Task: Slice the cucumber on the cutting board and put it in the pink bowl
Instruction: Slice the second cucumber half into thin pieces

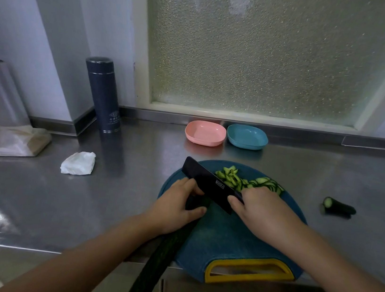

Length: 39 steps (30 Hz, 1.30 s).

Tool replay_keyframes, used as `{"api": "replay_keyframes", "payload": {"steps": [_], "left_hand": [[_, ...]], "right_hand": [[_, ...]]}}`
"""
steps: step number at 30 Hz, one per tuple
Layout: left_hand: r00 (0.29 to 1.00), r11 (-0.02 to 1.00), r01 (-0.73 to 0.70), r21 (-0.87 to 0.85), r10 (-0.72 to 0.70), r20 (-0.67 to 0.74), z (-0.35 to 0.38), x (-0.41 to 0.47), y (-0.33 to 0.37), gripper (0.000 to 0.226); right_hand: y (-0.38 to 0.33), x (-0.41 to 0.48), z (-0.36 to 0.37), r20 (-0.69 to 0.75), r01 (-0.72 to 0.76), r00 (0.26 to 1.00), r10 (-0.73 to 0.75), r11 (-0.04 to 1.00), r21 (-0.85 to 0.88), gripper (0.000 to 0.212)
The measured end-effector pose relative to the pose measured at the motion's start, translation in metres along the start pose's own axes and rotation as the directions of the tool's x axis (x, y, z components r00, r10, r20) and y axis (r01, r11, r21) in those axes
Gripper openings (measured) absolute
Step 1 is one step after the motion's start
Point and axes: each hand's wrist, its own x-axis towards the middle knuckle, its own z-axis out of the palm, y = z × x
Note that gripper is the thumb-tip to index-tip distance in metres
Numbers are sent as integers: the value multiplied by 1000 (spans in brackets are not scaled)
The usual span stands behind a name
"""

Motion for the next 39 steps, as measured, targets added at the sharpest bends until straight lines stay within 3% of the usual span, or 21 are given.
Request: {"api": "replay_keyframes", "payload": {"steps": [29,39], "left_hand": [[999,1000,-25,8,25,37,-1,1,1,28],[998,999,-19,-41,17,-58,2,-2,-2,28]], "right_hand": [[-2,-7,12,11,-19,1000,19,999,-35,38],[0,-8,5,-13,-12,1000,11,999,-32,40]]}}
